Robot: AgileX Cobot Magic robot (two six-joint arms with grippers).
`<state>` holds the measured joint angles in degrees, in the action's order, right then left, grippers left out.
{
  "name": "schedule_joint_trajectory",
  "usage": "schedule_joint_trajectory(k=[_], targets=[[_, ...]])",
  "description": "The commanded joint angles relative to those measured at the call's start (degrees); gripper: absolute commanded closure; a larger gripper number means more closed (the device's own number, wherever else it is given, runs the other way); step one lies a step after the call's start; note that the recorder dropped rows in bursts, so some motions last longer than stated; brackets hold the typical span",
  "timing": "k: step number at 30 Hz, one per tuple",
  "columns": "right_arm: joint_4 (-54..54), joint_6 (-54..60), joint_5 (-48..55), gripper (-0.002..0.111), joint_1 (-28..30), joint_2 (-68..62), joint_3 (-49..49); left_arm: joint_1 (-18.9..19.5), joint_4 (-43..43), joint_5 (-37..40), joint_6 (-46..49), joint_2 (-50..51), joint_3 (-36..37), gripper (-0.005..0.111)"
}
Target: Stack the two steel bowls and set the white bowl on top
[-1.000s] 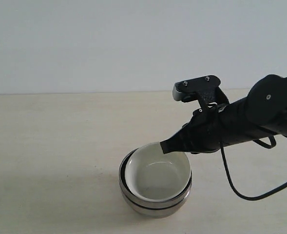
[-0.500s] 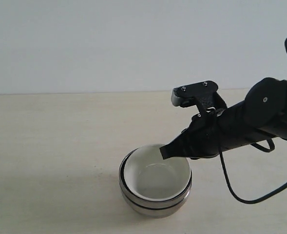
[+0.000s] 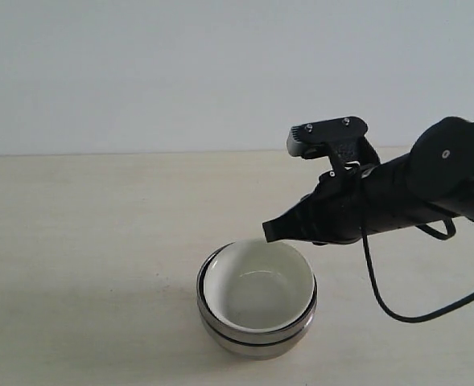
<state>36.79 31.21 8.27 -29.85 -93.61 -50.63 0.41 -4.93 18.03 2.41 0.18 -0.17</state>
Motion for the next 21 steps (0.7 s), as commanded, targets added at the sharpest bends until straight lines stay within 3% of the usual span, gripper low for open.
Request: schedule_joint_trajectory(k=[1,8,21], targets=[[0.4,-1.4,-3.1,0.108,-3.4,-0.3,-0.5,-0.3,0.0,-0.4,-0.3,-0.2,0.2,0.103],[0.4,-1.4,-10.5,0.108,-8.7,-3.7,-0.5,-0.3,0.0,-0.4,-0.3,-0.2,0.2,0.103],[0.2,-1.4,-13.4,0.108,-8.6,-8.3,-0.5,-0.3,0.0,-0.4,-0.3,-0.2,0.2,0.103]])
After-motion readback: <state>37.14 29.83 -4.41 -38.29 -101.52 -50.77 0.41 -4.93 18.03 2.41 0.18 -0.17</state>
